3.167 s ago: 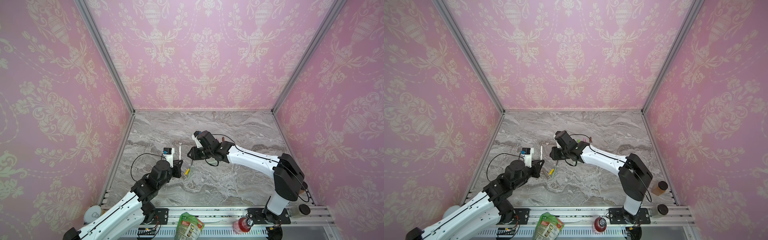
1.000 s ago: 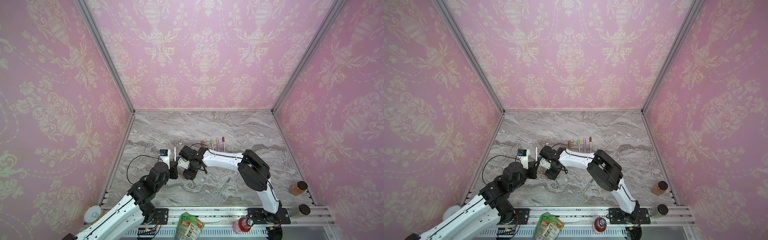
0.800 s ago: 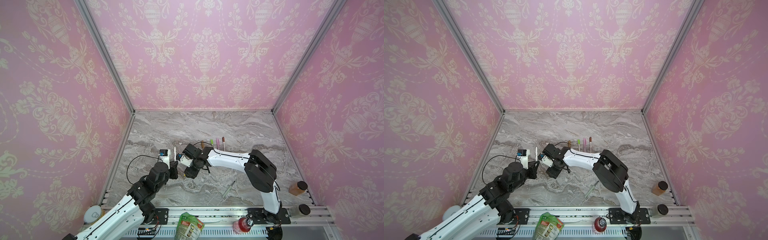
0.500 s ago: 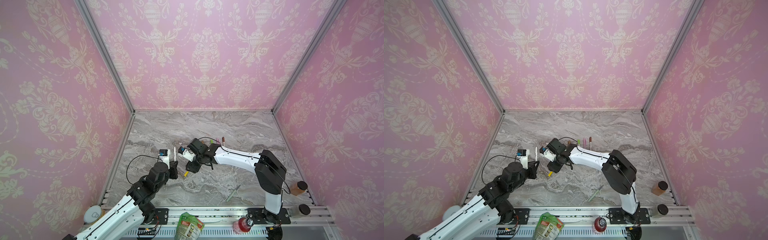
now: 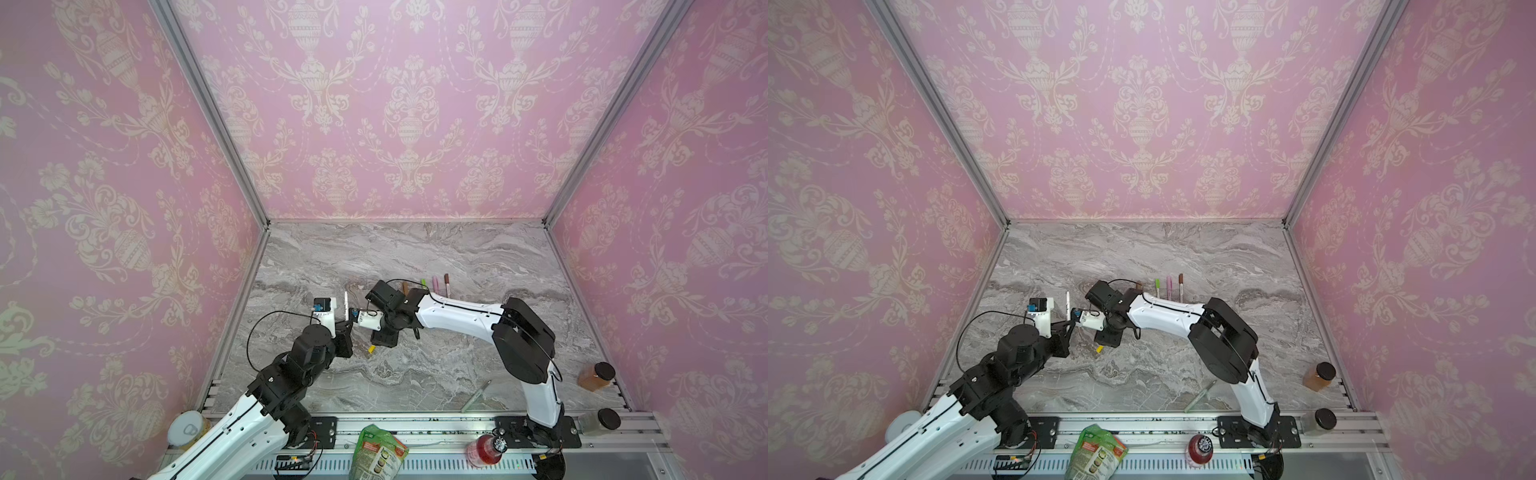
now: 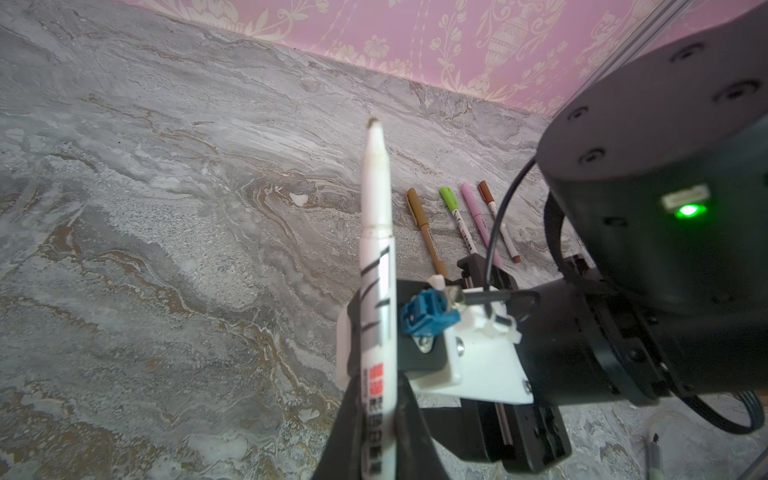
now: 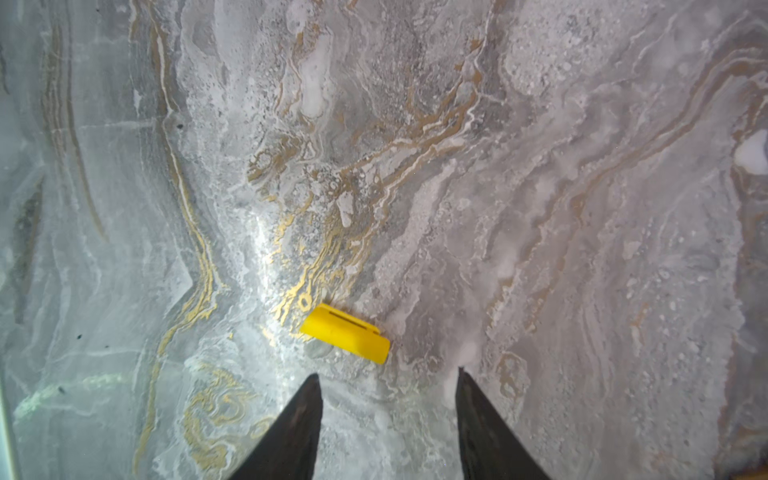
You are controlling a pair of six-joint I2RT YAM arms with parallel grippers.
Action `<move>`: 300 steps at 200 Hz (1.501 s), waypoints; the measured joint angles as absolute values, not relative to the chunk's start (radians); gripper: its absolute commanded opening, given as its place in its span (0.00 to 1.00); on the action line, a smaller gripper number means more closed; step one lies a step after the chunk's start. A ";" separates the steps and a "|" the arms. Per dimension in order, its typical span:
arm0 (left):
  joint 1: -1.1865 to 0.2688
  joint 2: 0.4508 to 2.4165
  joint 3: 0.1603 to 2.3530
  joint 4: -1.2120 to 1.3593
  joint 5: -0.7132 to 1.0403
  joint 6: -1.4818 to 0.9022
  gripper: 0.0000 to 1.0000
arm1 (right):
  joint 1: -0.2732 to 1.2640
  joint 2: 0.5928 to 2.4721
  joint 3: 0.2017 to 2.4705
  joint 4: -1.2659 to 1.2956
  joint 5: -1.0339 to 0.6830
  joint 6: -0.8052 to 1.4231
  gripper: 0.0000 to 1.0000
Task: Insert the pens into the pen caps
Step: 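Lower the right gripper over the yellow cap and grasp it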
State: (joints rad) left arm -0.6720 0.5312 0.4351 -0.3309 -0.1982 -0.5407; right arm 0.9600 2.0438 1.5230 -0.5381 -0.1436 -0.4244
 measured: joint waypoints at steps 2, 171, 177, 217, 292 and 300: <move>-0.671 0.532 0.435 -0.333 -0.199 -0.541 0.00 | 0.960 2.047 1.526 -0.540 -0.141 -0.428 0.52; -0.670 0.557 0.437 -0.365 -0.190 -0.540 0.00 | 0.995 2.177 1.640 -0.638 -0.099 -0.480 0.39; -0.670 0.557 0.437 -0.364 -0.190 -0.540 0.00 | 0.997 2.178 1.643 -0.640 -0.099 -0.478 0.38; -0.670 0.543 0.438 -0.361 -0.190 -0.540 0.00 | 1.015 2.198 1.674 -0.653 -0.096 -0.458 0.40; -0.669 0.505 0.438 -0.369 -0.200 -0.541 0.00 | 1.037 2.222 1.714 -0.683 -0.097 -0.421 0.24; -0.669 0.501 0.438 -0.369 -0.202 -0.541 0.00 | 1.038 2.223 1.714 -0.686 -0.097 -0.418 0.22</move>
State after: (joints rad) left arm -0.6685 0.5007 0.4377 -0.3695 -0.2016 -0.5407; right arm 1.0378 2.2227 1.7142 -0.6857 -0.0975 -0.4179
